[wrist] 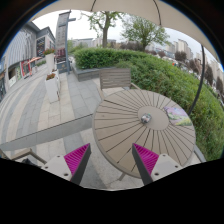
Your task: Arrange mouse
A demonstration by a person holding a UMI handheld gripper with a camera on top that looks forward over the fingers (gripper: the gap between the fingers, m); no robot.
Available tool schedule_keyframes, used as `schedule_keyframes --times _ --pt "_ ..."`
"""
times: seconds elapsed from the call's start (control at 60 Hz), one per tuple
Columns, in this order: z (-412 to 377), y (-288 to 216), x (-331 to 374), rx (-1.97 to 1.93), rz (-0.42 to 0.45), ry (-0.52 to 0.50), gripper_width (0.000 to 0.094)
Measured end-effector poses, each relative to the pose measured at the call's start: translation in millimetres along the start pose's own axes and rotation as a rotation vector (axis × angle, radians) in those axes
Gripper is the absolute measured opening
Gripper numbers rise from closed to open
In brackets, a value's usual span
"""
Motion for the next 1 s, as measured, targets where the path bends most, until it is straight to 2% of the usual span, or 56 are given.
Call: schedule_keyframes --times 0.217,0.383,0.617,0.833,1.0 --pt "74 18 -34 -0.111 -0.027 0.127 0.0854" --pt "108 32 -51 -0.148 -0.011 0.194 0.0855" --pt "125 33 -108 -0.162 0.024 0.213 0.0854" --pt "129 13 -193 -0.183 0.092 0.216 0.0854" --pt "130 -1 -263 -0.191 0.113 0.209 0.0854"
Point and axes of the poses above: the point between the fingertips, and its own axes, seen from behind it with the camera up: z to the right, y down, x backward, against the way the camera looks, the point moved 5 cm from there along x, backward, against the way the camera looks, and after that the axes turned 10 degrees about y, right-handed, at the moved point
